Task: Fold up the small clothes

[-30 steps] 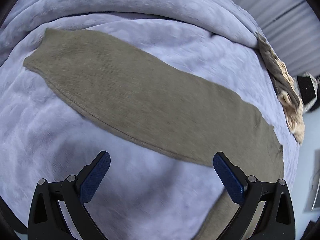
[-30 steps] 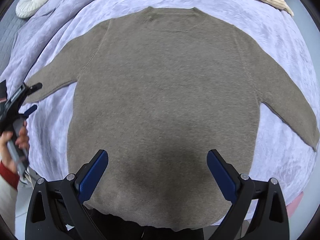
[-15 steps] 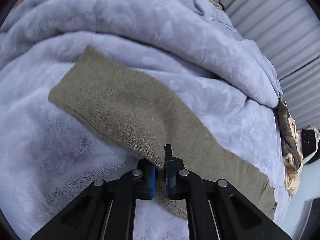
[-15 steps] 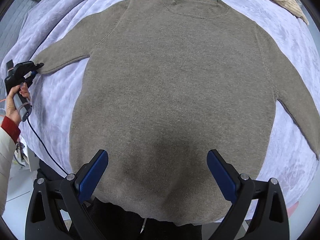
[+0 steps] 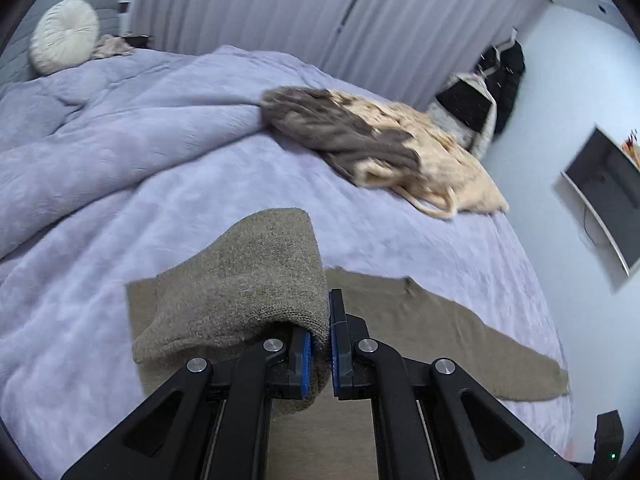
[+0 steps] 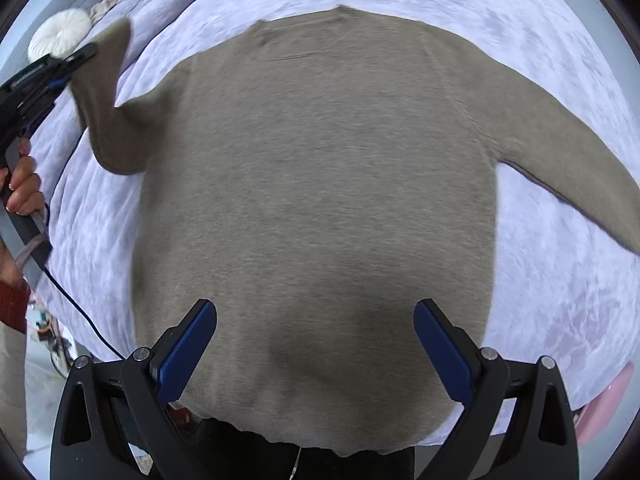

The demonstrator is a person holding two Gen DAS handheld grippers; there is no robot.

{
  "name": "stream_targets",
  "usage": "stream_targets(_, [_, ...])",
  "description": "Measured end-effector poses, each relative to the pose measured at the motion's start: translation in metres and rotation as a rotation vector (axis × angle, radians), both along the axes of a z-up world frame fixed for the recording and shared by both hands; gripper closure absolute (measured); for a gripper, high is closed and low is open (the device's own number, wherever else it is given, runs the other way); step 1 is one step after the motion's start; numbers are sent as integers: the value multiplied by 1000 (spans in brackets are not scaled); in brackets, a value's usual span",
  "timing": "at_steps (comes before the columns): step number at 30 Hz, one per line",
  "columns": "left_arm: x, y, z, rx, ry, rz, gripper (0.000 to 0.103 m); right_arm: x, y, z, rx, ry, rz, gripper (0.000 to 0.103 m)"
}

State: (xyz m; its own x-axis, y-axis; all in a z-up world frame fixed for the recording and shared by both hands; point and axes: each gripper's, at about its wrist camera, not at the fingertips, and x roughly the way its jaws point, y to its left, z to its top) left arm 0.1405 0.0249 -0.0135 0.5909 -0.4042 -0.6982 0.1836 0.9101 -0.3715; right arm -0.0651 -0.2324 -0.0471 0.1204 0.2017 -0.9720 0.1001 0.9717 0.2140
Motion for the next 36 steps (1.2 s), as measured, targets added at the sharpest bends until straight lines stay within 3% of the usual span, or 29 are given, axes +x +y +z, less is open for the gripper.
stream_targets(3, [1,-67,-35,42,88,-104,94,-7,-28,-9,-2,17,-75,3])
stream_targets(4, [-6,-85,-43,89,112,-125,87,-11,-39,-13,-6,28,-106,3])
stream_targets(5, [-11,-103,-51,139,137,-147,72,-13,-47,-16,-10,38,-128,3])
stream_targets(7, [-20,-122,-63,181,163,-162,52,-18,-61,-21,-14,53,-165,3])
stream_targets(12, [-53,-100,-58,245,149,-138,50,-12,-71,-21,-55,40,-159,3])
stream_targets(16, [-71,-39,-57,295,160,-21,50,25,-48,-14,-108,-45,-24,3])
stream_targets(21, [-65,42,-78,262,286,129,50,86,29,-15,-242,-196,256,3])
stream_targets(26, [-72,68,-90,233,320,162,50,149,114,-38,-445,-376,510,4])
stream_targets(27, [-73,67,-94,233,326,158,50,158,123,-49,-481,-376,536,8])
stream_targets(28, [-74,66,-98,234,333,155,50,172,132,-65,-516,-358,564,31])
stream_targets(29, [-76,65,-101,232,343,153,50,181,134,-74,-517,-335,576,61])
stream_targets(30, [-77,64,-104,218,353,152,50,191,128,-78,-456,-302,563,94])
stream_targets(33, [-81,61,-106,187,345,143,50,194,68,-51,-151,-398,296,94])
stream_targets(36, [-81,49,-111,271,317,99,50,182,-12,-54,96,-406,-32,88])
